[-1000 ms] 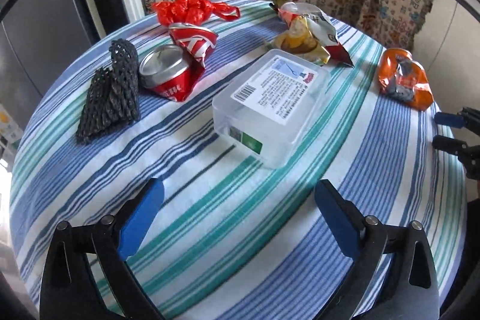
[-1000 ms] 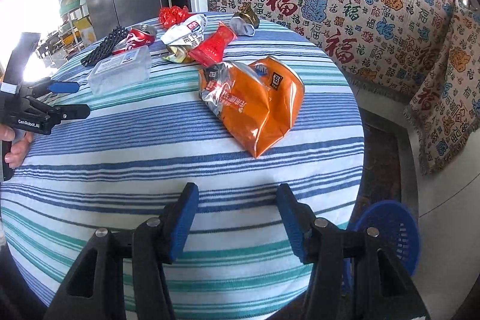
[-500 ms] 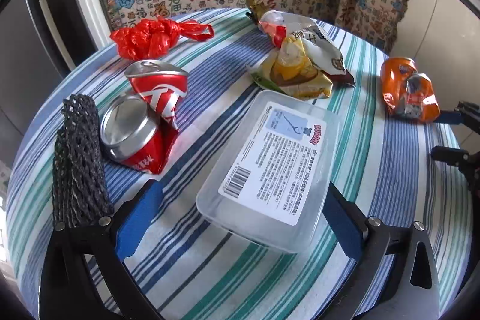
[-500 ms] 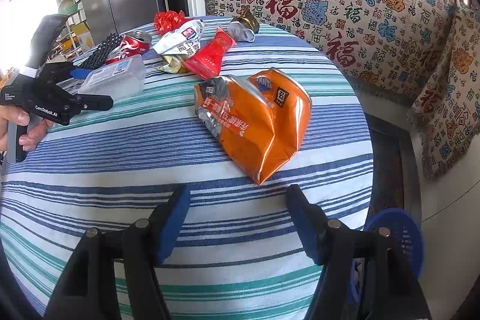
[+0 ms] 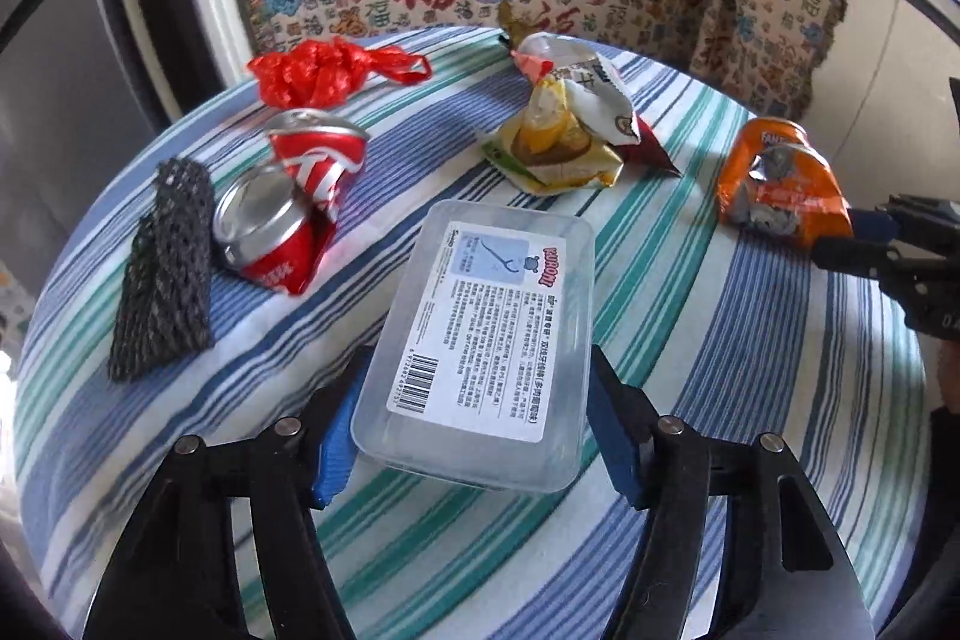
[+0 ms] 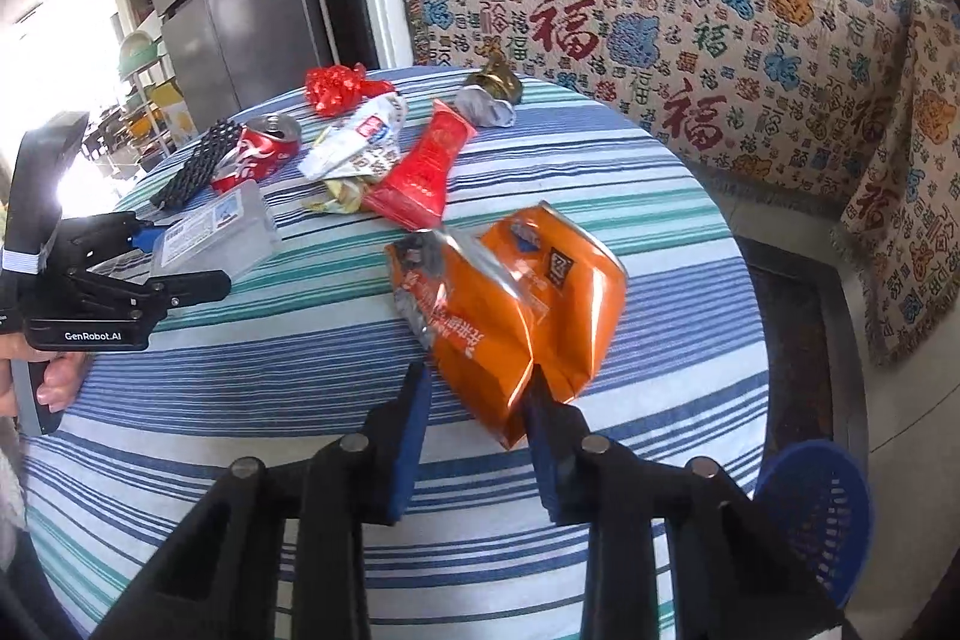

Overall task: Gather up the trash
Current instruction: 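Grasp the clear plastic box with the left tool while the right tool grasps the orange chip bag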

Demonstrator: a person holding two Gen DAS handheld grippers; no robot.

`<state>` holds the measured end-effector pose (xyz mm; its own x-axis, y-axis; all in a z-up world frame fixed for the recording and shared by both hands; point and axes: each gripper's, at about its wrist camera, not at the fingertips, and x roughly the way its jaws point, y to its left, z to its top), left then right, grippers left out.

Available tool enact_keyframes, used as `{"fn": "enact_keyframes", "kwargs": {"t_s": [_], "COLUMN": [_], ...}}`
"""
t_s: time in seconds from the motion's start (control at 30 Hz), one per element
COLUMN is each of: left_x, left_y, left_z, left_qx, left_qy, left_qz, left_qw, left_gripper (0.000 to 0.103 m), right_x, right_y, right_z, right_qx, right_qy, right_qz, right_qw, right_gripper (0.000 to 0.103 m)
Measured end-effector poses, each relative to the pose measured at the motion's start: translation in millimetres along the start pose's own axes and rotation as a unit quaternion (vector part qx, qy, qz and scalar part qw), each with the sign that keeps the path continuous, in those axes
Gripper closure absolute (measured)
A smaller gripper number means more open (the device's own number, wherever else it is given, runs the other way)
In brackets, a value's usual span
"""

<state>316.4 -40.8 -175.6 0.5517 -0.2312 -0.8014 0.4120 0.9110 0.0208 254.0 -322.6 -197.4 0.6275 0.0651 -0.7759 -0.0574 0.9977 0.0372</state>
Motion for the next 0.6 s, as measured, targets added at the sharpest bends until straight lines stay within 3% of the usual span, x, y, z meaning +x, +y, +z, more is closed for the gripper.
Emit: {"fn": "enact_keyframes", "kwargs": {"t_s": [0.07,0.17,0.2,0.27,0.3,0.37,0.6], "left_x": [-7.9,-18.5,-20.8,-21.3,-20.1,-17.7,-6.0], "left_y": [-1.0,-1.8,-2.9,-6.7,-9.4,-13.5,-10.1], "left_z": [-10.1,-23.8,-27.3,-32.1,-32.7,-32.1,-22.6], "left_qx": [-0.026,-0.062,-0.069,-0.072,-0.063,-0.051,-0.066], "left_qy": [0.007,0.007,0.004,0.001,0.000,-0.002,0.019], "left_qz": [0.022,0.040,0.041,0.040,0.043,0.048,0.040], "left_qw": [0.9994,0.9973,0.9967,0.9966,0.9971,0.9975,0.9968], "left_gripper": [0.035,0.034,0.034,0.031,0.027,0.013,0.000], "right_x": [-1.6,-8.2,-12.7,-27.1,-34.0,-39.1,-5.8], "right_y": [12.6,21.6,21.4,16.8,13.5,4.1,-18.4], "right_z": [-1.8,-7.9,-10.5,-14.8,-16.5,-19.0,-21.9], "right_qx": [-0.014,-0.029,-0.030,-0.023,-0.018,-0.005,0.080], "right_qy": [-0.002,-0.003,-0.006,-0.027,-0.037,-0.036,0.027], "right_qz": [0.034,0.038,0.031,0.006,-0.009,-0.033,-0.029], "right_qw": [0.999,0.999,0.999,0.999,0.999,0.999,0.996], "right_gripper": [0.072,0.069,0.064,0.028,0.024,0.021,0.021]}}
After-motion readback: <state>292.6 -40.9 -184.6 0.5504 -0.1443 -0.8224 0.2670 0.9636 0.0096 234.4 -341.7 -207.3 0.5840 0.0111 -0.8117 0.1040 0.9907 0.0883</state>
